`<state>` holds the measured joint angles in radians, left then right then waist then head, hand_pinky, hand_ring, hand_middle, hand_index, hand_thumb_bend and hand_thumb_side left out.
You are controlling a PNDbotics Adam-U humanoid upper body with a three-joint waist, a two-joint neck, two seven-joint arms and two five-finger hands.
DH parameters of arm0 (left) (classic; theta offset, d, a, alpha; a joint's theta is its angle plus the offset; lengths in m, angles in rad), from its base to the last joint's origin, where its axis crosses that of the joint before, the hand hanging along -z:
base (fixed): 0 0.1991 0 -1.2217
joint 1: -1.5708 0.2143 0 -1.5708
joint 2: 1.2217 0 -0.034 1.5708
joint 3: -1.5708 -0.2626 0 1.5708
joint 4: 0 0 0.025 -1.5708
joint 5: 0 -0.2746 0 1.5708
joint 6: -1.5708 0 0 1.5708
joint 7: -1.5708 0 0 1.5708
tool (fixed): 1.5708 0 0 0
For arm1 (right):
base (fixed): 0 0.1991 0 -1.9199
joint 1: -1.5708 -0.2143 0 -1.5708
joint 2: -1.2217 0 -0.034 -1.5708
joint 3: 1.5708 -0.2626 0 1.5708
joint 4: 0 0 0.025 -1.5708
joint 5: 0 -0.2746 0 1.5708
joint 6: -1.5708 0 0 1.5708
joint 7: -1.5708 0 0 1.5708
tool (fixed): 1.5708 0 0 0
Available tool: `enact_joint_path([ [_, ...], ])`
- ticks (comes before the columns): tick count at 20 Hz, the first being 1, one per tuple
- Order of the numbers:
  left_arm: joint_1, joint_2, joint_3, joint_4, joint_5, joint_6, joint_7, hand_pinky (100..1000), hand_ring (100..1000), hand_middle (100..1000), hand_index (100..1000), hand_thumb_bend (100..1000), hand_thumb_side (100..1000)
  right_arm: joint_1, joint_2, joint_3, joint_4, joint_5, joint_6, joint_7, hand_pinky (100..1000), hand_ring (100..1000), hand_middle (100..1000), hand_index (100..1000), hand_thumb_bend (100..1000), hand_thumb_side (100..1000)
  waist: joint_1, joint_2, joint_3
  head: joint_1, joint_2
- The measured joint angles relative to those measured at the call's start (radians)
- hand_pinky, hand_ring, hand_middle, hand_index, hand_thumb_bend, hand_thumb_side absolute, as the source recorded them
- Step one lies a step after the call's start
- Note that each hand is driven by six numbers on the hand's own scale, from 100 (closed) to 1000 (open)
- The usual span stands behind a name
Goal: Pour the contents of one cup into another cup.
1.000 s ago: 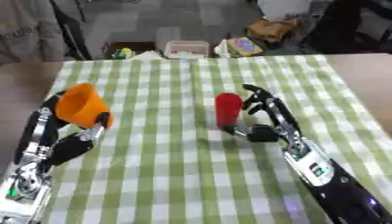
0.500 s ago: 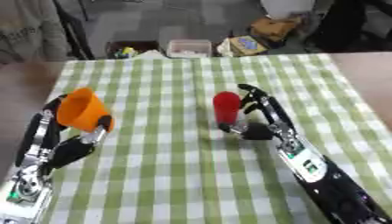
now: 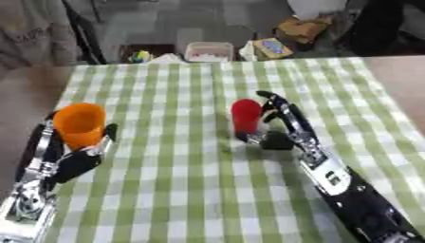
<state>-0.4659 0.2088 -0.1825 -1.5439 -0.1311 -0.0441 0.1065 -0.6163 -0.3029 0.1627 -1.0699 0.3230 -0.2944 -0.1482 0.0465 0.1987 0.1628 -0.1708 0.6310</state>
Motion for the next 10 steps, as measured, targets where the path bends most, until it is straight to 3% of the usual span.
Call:
enact_joint_path([
  [10,0.0,0.0,-0.006,0.0,0.002,0.0,0.0,427,392,228,526,138,140,-0.017,0.001,-0.009,0.021,0.02,-0.002,-0.018,582,718,507,920,727,365,0.005,0.007,0.013,-0.001,-0.009],
])
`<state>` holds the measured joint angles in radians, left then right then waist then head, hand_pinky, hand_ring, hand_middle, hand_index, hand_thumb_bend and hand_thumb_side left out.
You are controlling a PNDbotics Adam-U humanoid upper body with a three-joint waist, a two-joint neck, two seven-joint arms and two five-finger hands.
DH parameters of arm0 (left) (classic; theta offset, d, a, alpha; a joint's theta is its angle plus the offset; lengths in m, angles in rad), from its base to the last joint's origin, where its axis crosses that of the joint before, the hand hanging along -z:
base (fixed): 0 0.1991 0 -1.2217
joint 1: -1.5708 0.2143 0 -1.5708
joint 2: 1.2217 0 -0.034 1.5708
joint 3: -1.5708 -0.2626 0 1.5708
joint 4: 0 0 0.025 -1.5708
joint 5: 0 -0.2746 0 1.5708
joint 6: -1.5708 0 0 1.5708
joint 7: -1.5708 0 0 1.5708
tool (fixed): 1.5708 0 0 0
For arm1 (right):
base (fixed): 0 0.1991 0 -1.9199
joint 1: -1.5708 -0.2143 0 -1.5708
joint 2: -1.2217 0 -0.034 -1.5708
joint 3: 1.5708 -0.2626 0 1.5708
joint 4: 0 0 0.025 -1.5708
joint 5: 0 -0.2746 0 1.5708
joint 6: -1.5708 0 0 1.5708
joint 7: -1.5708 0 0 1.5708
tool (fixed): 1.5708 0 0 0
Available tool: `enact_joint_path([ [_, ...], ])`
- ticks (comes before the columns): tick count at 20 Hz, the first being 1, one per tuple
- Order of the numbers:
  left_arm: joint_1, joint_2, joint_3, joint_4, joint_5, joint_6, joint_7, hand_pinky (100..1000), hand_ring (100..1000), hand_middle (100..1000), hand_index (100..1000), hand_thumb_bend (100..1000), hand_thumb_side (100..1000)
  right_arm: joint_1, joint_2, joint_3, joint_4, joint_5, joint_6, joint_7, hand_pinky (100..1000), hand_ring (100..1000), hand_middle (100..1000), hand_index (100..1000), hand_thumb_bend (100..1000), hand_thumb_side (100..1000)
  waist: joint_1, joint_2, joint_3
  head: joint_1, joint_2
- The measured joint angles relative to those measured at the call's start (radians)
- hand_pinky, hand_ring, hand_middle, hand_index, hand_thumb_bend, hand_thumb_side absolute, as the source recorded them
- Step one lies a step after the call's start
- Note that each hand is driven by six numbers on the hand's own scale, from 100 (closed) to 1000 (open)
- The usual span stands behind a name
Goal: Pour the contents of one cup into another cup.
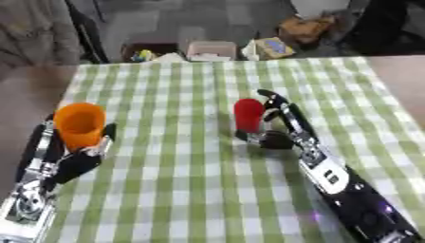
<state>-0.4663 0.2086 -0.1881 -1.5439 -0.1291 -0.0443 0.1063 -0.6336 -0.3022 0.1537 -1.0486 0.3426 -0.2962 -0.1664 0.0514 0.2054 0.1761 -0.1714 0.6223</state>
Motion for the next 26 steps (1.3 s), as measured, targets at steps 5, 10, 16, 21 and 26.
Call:
enact_joint_path([
  [5,0.0,0.0,0.0,0.0,0.001,0.0,0.0,429,392,228,525,136,141,-0.004,0.001,0.0,0.003,0.008,-0.001,-0.003,575,710,500,916,720,362,0.002,0.006,0.009,-0.006,-0.001],
  [10,-0.002,0.0,0.0,0.0,0.003,0.0,0.0,430,392,228,525,132,141,-0.014,0.006,-0.006,0.009,0.009,0.001,-0.006,571,705,497,914,713,359,0.002,0.012,0.017,-0.007,-0.008],
  [16,-0.005,-0.008,-0.002,-0.001,0.005,0.0,0.0,431,393,228,525,127,143,-0.026,0.009,-0.006,0.011,0.01,0.001,-0.006,562,696,489,911,704,354,0.006,0.018,0.025,-0.01,-0.01],
  [21,-0.009,-0.009,-0.006,-0.007,0.006,0.0,0.0,432,393,228,523,123,143,-0.035,0.009,-0.007,0.015,0.013,0.002,-0.007,556,687,484,907,688,345,0.008,0.023,0.03,-0.013,-0.014],
  [26,-0.011,-0.009,-0.006,-0.008,0.007,0.001,-0.001,432,393,228,520,121,144,-0.044,0.009,-0.012,0.024,0.018,0.003,-0.013,528,655,471,899,671,334,0.009,0.026,0.037,-0.015,-0.018],
])
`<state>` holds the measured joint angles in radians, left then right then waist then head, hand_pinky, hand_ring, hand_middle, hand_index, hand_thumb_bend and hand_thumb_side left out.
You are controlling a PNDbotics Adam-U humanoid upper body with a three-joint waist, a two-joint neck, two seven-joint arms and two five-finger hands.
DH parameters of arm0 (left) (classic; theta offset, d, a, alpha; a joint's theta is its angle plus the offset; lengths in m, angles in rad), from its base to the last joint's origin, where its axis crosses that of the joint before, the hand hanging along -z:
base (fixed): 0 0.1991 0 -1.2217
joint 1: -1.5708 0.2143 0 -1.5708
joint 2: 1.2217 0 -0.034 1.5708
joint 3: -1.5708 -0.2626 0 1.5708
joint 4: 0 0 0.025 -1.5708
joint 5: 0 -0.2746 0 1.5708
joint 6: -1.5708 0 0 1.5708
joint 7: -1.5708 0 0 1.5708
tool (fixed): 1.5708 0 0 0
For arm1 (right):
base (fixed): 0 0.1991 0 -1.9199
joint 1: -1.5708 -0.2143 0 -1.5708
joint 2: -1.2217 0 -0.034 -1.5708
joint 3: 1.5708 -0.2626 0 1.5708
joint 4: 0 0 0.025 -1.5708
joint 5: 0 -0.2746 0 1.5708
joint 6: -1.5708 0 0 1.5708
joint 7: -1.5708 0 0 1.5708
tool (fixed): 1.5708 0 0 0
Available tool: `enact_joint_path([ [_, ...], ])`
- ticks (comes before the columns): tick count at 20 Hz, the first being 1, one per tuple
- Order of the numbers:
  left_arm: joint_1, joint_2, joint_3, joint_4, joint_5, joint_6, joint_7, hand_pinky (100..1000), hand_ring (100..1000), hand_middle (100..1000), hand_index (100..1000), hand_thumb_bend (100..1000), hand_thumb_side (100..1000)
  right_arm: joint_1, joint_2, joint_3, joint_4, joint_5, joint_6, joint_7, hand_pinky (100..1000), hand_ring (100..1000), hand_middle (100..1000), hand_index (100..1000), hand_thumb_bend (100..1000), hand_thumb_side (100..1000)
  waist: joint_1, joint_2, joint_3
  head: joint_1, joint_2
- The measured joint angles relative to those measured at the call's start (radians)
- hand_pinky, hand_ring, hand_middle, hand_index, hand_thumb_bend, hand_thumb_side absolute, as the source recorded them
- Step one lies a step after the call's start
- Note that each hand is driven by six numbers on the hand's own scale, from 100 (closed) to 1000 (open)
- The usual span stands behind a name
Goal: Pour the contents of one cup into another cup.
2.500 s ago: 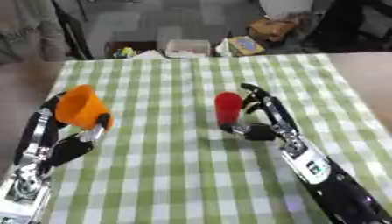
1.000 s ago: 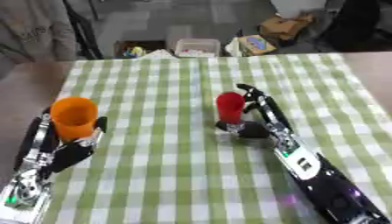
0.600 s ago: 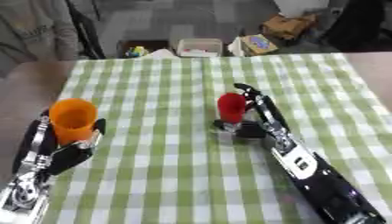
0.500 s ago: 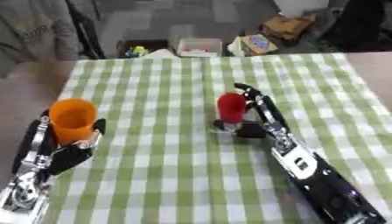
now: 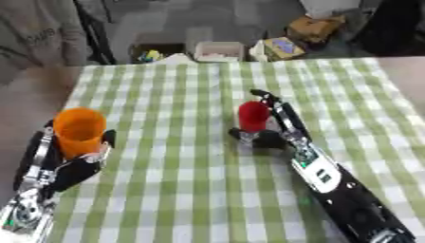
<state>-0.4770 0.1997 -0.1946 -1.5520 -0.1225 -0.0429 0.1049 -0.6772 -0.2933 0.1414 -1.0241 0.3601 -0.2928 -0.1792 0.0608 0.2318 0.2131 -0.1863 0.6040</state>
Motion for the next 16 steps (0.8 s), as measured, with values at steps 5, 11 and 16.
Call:
enact_joint_path([
  [5,-0.001,0.0,0.0,-0.005,0.003,0.001,0.0,432,394,228,520,114,147,-0.009,0.0,-0.004,0.005,0.0,0.0,-0.009,466,563,398,873,629,292,0.005,0.005,0.005,-0.001,-0.006],
  [11,-0.002,-0.003,0.0,-0.009,0.006,0.003,0.001,432,394,228,519,105,150,-0.013,0.0,-0.006,0.006,-0.001,0.002,-0.024,409,471,303,826,549,206,0.005,0.01,0.006,-0.001,-0.007],
  [16,-0.004,-0.008,-0.003,-0.011,0.007,0.005,0.001,433,394,228,519,100,152,-0.017,0.001,-0.01,0.009,-0.011,0.004,-0.044,369,392,244,788,404,116,0.008,0.012,0.006,-0.001,-0.007],
])
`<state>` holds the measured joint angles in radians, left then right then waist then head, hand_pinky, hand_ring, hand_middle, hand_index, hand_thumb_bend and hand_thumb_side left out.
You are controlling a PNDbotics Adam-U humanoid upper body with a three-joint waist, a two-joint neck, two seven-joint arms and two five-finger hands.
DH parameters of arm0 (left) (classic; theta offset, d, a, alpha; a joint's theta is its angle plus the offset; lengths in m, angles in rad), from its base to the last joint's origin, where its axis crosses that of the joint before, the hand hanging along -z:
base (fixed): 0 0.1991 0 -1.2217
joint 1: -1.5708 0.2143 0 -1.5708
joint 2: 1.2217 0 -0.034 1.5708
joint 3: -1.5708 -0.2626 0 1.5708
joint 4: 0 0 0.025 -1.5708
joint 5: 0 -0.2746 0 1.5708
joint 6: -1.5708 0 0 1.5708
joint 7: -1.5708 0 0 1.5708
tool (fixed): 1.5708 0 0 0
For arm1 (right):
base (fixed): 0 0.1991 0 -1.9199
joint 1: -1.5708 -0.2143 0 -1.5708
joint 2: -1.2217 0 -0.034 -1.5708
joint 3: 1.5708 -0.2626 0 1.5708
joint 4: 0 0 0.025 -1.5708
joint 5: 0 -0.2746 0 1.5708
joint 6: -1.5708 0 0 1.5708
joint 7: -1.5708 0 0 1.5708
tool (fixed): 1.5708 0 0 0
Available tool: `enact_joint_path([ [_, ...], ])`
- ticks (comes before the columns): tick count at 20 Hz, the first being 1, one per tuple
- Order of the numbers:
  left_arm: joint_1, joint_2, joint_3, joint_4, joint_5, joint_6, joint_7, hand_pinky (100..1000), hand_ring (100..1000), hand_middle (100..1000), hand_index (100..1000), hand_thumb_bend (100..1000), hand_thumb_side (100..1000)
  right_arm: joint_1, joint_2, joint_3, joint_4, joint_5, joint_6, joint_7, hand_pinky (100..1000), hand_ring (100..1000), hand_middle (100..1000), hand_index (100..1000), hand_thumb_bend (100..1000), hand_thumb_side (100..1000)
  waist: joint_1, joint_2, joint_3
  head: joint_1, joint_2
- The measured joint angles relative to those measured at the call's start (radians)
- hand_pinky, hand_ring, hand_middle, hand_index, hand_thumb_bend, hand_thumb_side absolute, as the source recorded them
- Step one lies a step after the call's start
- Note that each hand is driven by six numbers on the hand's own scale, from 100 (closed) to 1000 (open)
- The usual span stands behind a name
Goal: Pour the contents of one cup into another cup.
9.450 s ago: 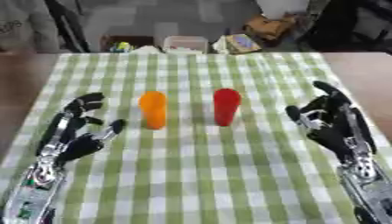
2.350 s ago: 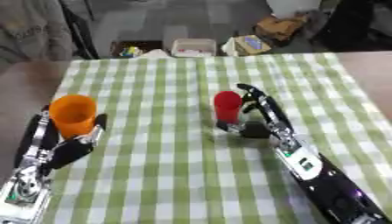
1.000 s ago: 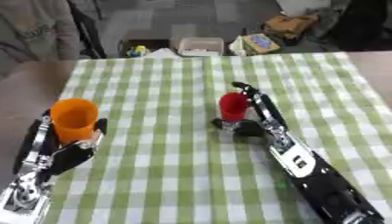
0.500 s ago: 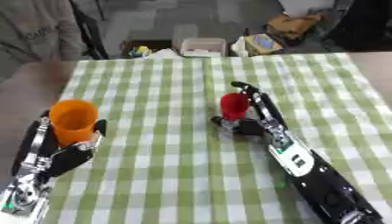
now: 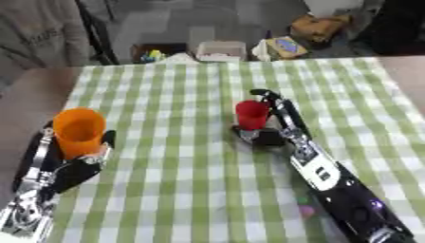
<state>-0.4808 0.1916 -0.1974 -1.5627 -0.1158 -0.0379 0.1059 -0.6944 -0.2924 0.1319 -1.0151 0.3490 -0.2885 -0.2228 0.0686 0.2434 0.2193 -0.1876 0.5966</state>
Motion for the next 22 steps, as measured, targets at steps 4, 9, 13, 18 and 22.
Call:
enact_joint_path([
  [4,0.0,0.0,-0.002,0.0,0.0,0.002,0.001,433,394,229,519,100,152,-0.001,0.001,-0.002,0.0,-0.01,0.0,-0.015,335,326,206,754,298,100,0.001,0.001,-0.002,0.0,0.0],
  [9,-0.001,0.0,-0.002,0.0,0.0,0.002,0.002,433,388,229,519,100,154,-0.001,0.002,-0.002,-0.002,-0.021,0.0,-0.033,300,297,182,731,185,100,0.002,0.001,-0.005,-0.002,0.0],
  [13,-0.001,0.0,-0.002,0.0,0.0,0.003,0.002,434,387,229,519,100,154,0.006,0.008,-0.002,-0.022,-0.036,0.007,-0.043,300,302,188,733,159,100,0.002,0.001,-0.013,-0.004,0.0],
  [18,-0.002,0.0,-0.002,-0.007,0.0,0.006,0.006,437,390,234,524,100,155,0.028,0.009,0.009,-0.065,-0.06,0.019,-0.035,331,338,217,756,215,100,-0.004,0.001,-0.028,-0.004,0.0],
  [22,-0.002,0.002,0.001,-0.02,0.0,0.01,0.01,442,393,238,528,100,157,0.049,0.007,0.032,-0.105,-0.078,0.026,0.008,347,355,233,775,262,100,-0.011,-0.005,-0.042,-0.002,0.0],
])
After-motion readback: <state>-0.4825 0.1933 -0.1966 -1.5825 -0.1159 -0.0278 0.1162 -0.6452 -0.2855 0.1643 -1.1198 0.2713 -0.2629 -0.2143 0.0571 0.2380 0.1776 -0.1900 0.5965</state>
